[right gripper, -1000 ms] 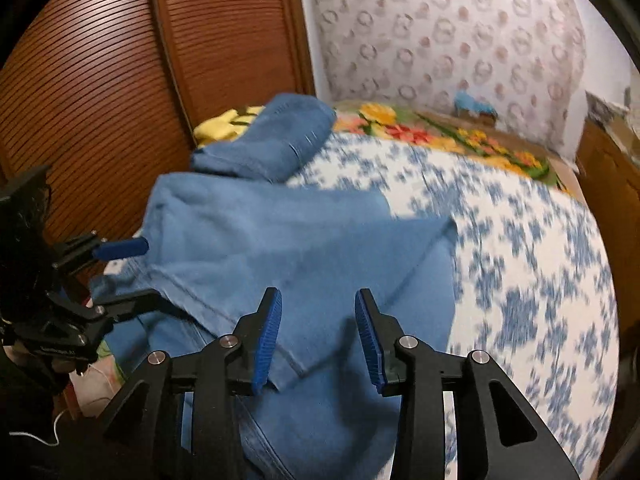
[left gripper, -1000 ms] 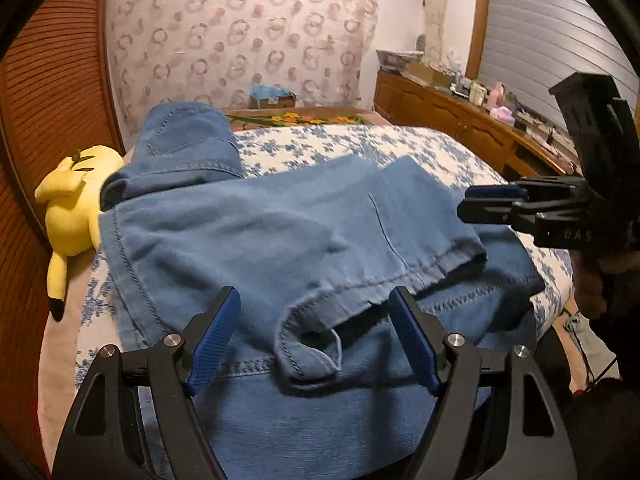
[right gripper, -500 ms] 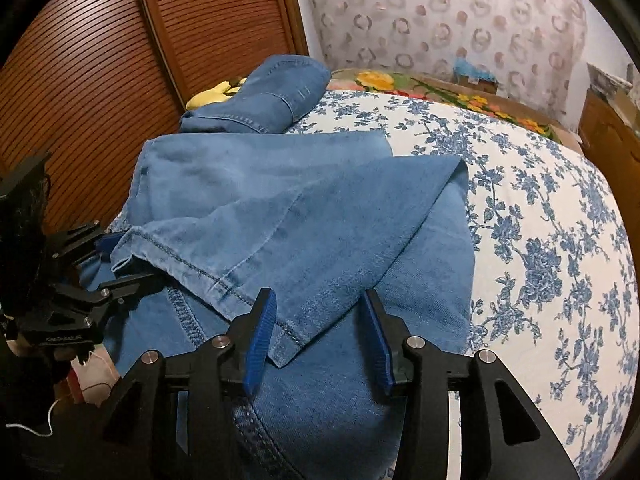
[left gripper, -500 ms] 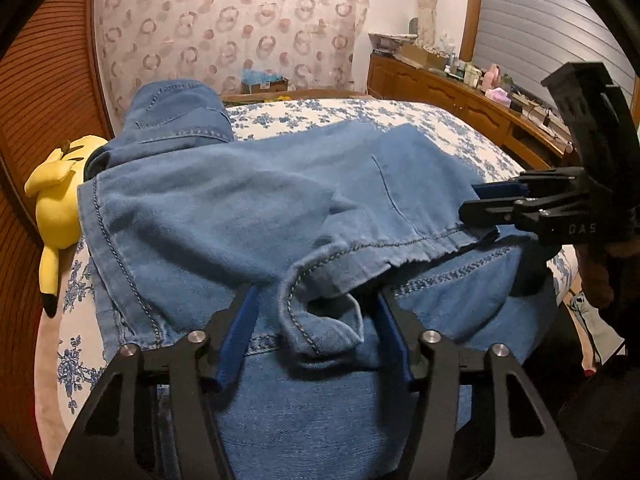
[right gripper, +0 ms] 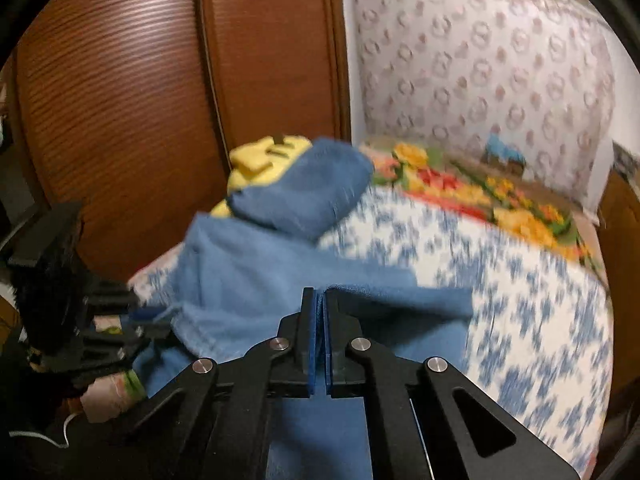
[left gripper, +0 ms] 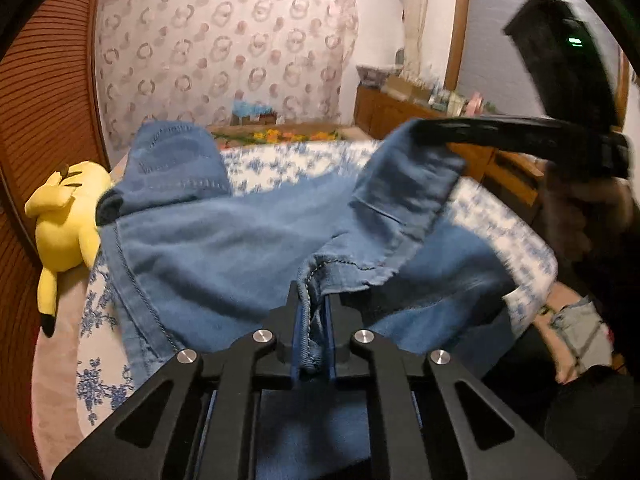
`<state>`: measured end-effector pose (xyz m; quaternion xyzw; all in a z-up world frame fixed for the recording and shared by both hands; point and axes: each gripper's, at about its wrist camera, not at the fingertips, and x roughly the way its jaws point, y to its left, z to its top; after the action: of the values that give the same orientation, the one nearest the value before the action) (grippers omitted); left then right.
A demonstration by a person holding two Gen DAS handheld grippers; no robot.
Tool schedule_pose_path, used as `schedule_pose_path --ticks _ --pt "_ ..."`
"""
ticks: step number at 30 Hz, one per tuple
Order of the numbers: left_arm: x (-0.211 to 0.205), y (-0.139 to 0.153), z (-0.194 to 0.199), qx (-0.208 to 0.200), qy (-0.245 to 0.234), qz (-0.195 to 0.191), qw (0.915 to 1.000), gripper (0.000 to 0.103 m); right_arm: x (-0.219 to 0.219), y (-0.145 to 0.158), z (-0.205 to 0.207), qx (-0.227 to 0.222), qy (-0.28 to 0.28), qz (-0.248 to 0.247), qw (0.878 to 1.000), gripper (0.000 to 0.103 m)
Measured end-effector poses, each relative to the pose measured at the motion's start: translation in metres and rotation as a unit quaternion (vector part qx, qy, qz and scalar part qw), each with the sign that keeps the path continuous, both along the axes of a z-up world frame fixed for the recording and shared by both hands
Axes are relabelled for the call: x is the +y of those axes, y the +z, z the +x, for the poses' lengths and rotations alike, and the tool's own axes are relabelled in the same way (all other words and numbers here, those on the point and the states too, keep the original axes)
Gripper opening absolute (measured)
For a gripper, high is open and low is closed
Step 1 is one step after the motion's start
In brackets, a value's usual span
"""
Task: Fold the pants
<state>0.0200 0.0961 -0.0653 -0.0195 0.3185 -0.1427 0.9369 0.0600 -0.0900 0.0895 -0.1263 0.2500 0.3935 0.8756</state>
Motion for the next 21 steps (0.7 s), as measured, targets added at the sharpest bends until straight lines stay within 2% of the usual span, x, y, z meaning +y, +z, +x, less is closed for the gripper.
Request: schedule_pose_path --ticks 2,6,10,15,21 --pt "0.004 0.013 -0.01 -0.016 -0.011 -0.019 0.9996 0.01 0.006 0.015 0.0 -0.018 0.009 0.01 1.0 0.002" --pt "0.01 0.031 -0.026 -0.034 0.003 -0.017 0.9993 0.01 0.017 0.037 0.002 -0.037 0.036 0.031 0.998 0.002" --pt "0.022 0.036 -0.034 -0.039 0.019 -0.012 0.999 0.01 0.047 0.047 0.009 -0.042 0.062 0.031 0.997 0.002" --pt "0.041 0.015 -0.036 -0.007 0.047 -0.017 0.9987 0.01 0.094 0.032 0.025 -0.048 0.091 -0.008 0.995 0.002" --pt "0.054 -0.017 -0.039 0.038 0.062 -0.019 0.9972 0.01 0.151 -0.009 0.049 0.004 0.114 -0.049 0.992 0.002"
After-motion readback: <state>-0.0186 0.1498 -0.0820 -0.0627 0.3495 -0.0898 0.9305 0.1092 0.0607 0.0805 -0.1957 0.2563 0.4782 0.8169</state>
